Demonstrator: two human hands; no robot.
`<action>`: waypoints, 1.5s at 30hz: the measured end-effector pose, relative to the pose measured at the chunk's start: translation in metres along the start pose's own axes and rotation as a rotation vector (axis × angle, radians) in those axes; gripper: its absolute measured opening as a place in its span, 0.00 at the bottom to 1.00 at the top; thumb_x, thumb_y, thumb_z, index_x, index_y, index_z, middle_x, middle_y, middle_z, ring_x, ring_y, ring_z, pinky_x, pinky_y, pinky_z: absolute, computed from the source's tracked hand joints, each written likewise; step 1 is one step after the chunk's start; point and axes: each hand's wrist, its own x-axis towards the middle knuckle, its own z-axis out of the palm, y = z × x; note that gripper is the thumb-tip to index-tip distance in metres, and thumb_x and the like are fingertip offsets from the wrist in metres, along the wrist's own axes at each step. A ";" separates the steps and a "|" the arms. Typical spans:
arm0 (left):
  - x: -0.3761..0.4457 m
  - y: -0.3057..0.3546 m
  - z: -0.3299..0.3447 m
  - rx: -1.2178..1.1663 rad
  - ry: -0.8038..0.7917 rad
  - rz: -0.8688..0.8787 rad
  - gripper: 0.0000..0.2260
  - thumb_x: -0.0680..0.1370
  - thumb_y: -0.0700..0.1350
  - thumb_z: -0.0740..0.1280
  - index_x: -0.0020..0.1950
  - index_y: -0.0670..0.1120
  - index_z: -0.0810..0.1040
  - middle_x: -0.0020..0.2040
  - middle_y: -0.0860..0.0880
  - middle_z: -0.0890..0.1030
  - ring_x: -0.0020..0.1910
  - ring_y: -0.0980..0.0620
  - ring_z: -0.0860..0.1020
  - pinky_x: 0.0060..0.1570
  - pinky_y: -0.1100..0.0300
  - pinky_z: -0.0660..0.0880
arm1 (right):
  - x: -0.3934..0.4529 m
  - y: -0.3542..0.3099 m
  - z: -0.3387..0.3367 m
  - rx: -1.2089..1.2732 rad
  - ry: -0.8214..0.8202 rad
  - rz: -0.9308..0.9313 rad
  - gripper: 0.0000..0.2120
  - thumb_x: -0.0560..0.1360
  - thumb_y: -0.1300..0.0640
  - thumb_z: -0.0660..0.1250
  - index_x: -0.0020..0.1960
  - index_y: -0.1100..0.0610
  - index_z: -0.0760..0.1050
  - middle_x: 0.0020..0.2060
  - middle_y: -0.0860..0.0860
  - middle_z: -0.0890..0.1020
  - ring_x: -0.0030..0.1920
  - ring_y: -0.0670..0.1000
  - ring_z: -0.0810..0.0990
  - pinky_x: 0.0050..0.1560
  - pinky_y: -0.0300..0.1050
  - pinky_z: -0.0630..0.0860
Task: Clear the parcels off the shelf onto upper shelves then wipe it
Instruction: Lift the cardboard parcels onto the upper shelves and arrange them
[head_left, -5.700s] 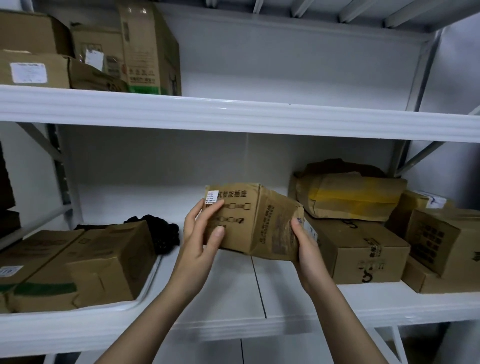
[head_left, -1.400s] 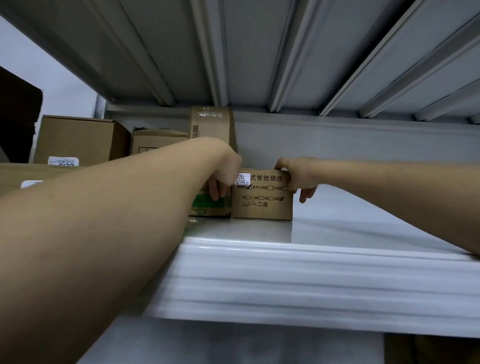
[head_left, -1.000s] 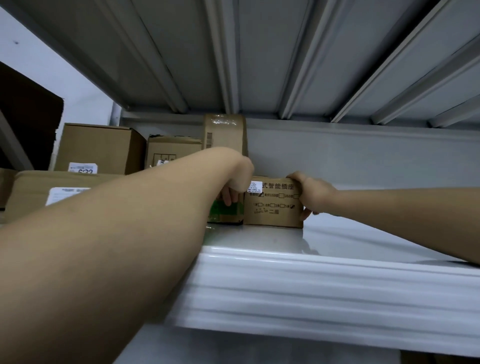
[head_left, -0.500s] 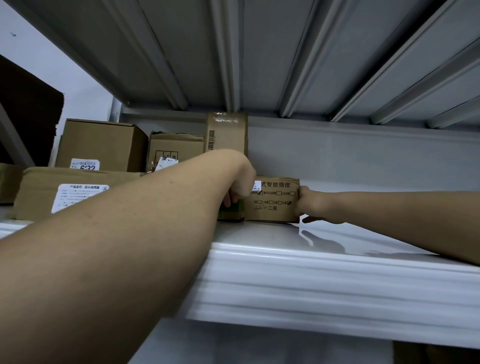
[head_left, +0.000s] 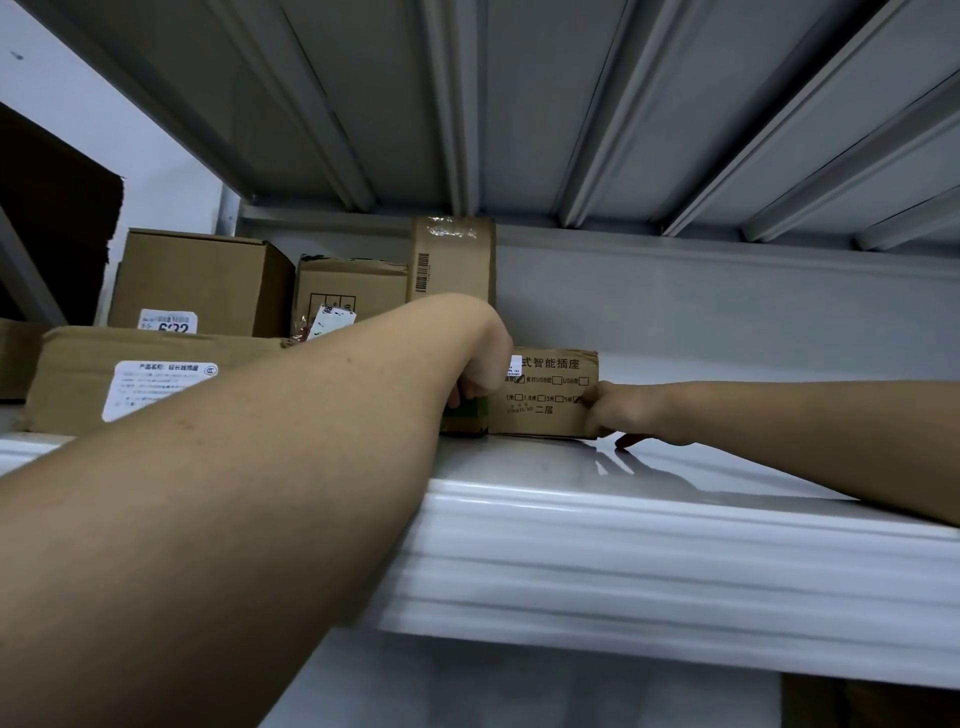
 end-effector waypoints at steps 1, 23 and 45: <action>0.002 0.001 0.000 -0.007 -0.011 -0.003 0.17 0.80 0.36 0.58 0.68 0.36 0.68 0.62 0.37 0.76 0.59 0.44 0.79 0.56 0.53 0.76 | -0.001 -0.001 -0.001 -0.016 -0.007 0.005 0.19 0.77 0.64 0.58 0.67 0.54 0.67 0.66 0.54 0.71 0.61 0.52 0.73 0.55 0.45 0.74; -0.080 0.086 0.006 -0.098 0.492 0.257 0.09 0.79 0.44 0.59 0.54 0.42 0.75 0.50 0.44 0.78 0.44 0.44 0.76 0.42 0.55 0.73 | -0.145 0.017 -0.082 -0.026 0.382 -0.176 0.09 0.78 0.56 0.61 0.52 0.58 0.77 0.42 0.51 0.84 0.41 0.51 0.82 0.39 0.42 0.75; -0.221 0.298 0.181 -0.248 1.089 0.664 0.19 0.71 0.41 0.61 0.61 0.41 0.77 0.60 0.41 0.77 0.61 0.43 0.75 0.59 0.51 0.70 | -0.354 0.244 -0.023 -0.204 0.883 -0.347 0.18 0.76 0.61 0.59 0.66 0.56 0.70 0.62 0.51 0.74 0.61 0.49 0.71 0.59 0.45 0.67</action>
